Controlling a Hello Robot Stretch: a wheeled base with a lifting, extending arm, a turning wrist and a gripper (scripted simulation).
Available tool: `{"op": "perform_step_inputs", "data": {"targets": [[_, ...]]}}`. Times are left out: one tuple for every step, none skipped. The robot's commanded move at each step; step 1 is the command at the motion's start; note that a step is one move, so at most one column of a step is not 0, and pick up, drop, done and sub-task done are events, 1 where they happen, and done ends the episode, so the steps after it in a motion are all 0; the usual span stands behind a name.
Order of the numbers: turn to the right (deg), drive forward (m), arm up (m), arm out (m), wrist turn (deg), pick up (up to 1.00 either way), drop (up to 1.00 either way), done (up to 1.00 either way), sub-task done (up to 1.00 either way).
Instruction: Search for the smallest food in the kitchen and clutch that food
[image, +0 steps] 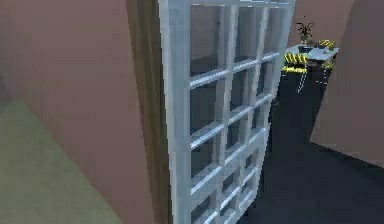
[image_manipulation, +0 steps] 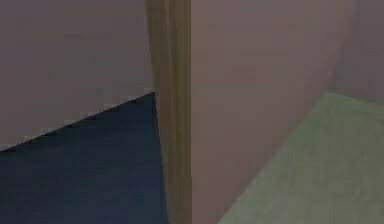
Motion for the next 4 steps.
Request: {"op": "perform_step_inputs", "data": {"targets": [[42.0,0.00,0.00,0.00,0.0,0.00,0.00,0.00,0.00],[0.0,0.40,0.00,0.00,0.0,0.00,0.00,0.00,0.00],[-6.0,0.00,0.00,0.00,0.0,0.00,0.00,0.00,0.00],[-3.0,0.00,0.00,0.00,0.0,0.00,0.00,0.00,0.00]]}}
